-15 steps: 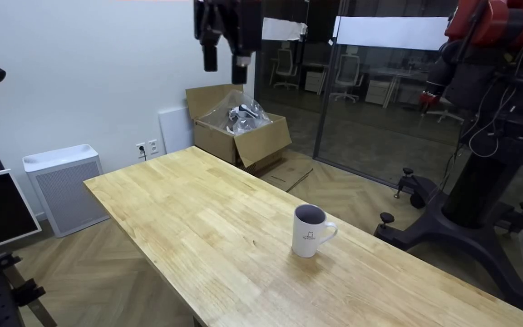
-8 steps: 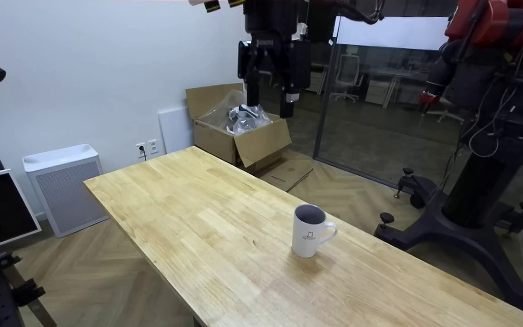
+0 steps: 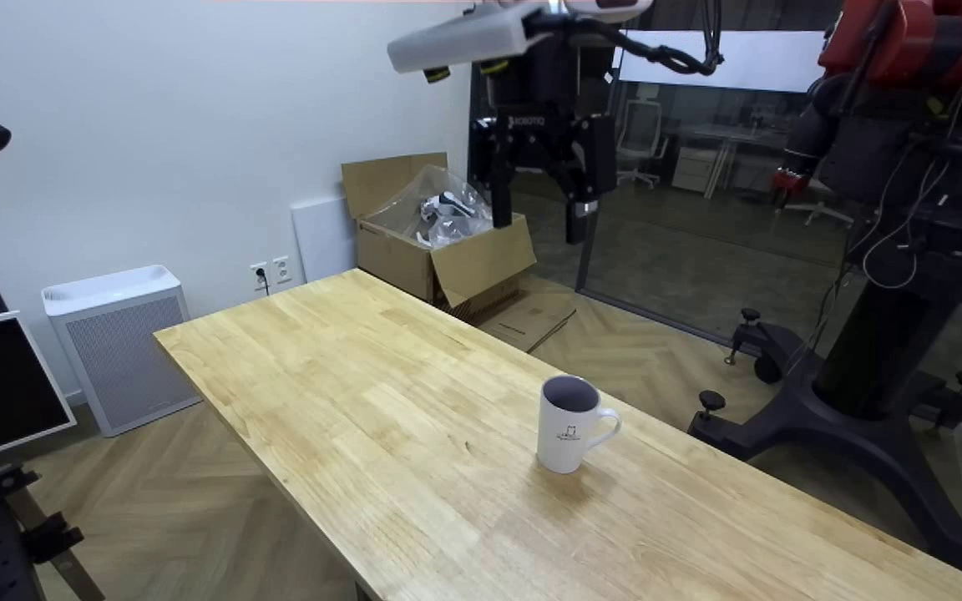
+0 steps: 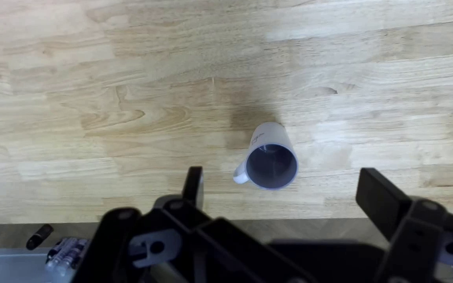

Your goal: Move the mug to the left

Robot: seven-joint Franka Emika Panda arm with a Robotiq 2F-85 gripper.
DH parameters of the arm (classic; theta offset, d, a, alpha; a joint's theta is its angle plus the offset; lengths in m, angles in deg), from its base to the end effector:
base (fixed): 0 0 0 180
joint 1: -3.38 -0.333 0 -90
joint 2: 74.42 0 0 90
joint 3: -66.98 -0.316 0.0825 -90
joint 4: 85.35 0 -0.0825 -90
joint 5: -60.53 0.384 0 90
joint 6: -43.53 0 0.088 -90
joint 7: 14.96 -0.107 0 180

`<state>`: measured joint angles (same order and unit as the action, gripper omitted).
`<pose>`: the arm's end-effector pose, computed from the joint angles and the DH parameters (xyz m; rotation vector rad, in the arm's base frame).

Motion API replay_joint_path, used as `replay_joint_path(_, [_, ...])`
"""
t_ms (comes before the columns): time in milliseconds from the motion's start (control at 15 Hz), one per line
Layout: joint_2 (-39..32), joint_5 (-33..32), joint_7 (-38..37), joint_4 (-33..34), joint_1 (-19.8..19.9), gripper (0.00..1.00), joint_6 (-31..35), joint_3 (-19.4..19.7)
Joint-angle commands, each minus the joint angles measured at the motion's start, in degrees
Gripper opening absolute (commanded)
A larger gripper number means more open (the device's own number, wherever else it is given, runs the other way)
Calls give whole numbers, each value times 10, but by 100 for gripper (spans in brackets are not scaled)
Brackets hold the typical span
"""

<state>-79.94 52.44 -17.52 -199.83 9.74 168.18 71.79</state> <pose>0.5710 -0.1172 0.4201 2.9966 -0.2452 0.1074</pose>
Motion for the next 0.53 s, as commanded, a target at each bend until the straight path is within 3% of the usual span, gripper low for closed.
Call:
replay_joint_path(0, [-102,36,109,100,9,100,-23,1])
replay_joint_path(133, [-149,87,194,145,22,100,-46,-12])
replay_joint_path(267, [-193,94,245,193,29,100,-106,-18])
replay_joint_path(333, [-146,82,203,124,20,100,-52,-10])
replay_joint_path(467, [-180,85,229,159,25,100,-79,-15])
